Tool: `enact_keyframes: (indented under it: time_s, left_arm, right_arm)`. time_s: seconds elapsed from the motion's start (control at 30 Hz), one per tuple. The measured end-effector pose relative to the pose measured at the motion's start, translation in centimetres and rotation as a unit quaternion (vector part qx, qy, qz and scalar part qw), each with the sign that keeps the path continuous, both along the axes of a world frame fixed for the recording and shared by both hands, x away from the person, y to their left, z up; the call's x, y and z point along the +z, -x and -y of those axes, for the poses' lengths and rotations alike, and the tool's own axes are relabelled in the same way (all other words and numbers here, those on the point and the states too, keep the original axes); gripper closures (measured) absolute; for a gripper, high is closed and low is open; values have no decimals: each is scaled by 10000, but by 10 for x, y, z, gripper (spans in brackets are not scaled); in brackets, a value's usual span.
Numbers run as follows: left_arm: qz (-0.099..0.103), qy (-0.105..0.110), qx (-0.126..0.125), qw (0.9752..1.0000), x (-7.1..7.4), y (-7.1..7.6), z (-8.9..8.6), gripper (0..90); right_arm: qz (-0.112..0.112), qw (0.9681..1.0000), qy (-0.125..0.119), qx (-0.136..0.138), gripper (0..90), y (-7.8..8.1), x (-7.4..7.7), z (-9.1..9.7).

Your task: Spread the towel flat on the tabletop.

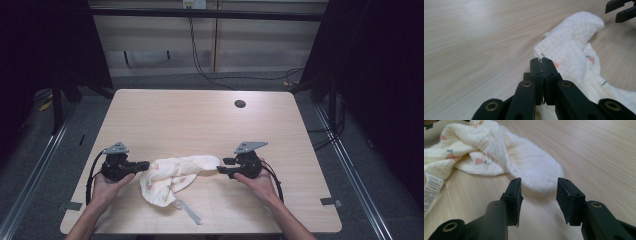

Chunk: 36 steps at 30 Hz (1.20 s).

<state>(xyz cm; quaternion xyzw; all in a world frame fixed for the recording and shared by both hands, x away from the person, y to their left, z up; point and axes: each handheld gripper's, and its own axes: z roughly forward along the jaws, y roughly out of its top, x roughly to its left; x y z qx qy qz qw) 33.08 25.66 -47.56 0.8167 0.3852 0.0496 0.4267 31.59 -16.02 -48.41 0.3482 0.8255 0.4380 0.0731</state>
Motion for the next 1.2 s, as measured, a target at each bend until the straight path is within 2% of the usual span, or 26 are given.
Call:
enact_keyframes:
  time_s: [0.1, 0.17, 0.23, 0.3, 0.37, 0.4, 0.5, 0.53, 0.57, 0.7, 0.8, 0.83, 0.87, 0.93, 0.97, 1.07, 1.2]
  left_arm:
    - [-90, -5, 105, 9999, -7, -2, -5, 884]
    - [-93, -23, 93, 9999, -8, -3, -5, 884]
    - [-112, 1, 66, 9999, -9, -4, -3, 884]
    - [-132, 116, 48, 9998, -9, -5, -3, 884]
    - [-119, 141, 46, 9998, -8, -5, -2, 884]
    - [-151, 247, 3, 9996, -7, -4, -2, 884]
    - [-143, 332, 19, 9993, -6, -5, -3, 884]
    - [-137, 468, 26, 9988, -4, -4, -4, 884]
    - [-97, 473, 30, 9988, -3, -4, -5, 884]
    - [-16, 614, 73, 9981, 2, -2, -8, 884]
    - [40, 620, 23, 9981, 6, -1, -8, 884]
    - [40, 620, 23, 9981, 6, -1, -8, 884]
    - [51, 628, 33, 9980, 7, 0, -8, 884]
    - [59, 600, 32, 9982, 6, 0, -8, 884]
    - [58, 577, 43, 9983, 6, 0, -9, 884]
    - [58, 579, 63, 9983, 6, -1, -10, 884]
    - [73, 566, 64, 9983, 6, -1, -10, 884]
  right_arm:
    - [4, 9999, 82, 85, 515, -7, -2, -8]
    - [57, 10000, -1, 35, 476, -12, -2, -11]
    - [95, 9999, 73, 95, 446, -17, -5, -16]
    - [55, 9998, 130, 145, 409, -19, -10, -20]
    - [35, 9997, 156, 183, 376, -20, -13, -22]
    - [6, 9996, 229, 185, 349, -19, -18, -22]
    - [29, 9992, 371, 155, 329, -19, -22, -22]
    - [7, 9991, 396, 147, 330, -20, -24, -22]
    - [19, 9990, 435, 137, 334, -20, -25, -22]
    - [114, 9989, 452, 25, 358, -23, -26, -22]
    - [236, 9986, 471, -77, 431, -26, -27, -22]
    - [236, 9986, 471, -77, 431, -26, -27, -22]
    - [289, 9984, 467, -116, 511, -27, -26, -22]
    - [305, 9984, 453, -109, 542, -28, -26, -22]
    - [378, 9983, 418, -119, 604, -28, -24, -21]
    - [480, 9980, 382, -149, 714, -29, -21, -21]
    - [507, 9982, 312, -117, 811, -29, -17, -19]
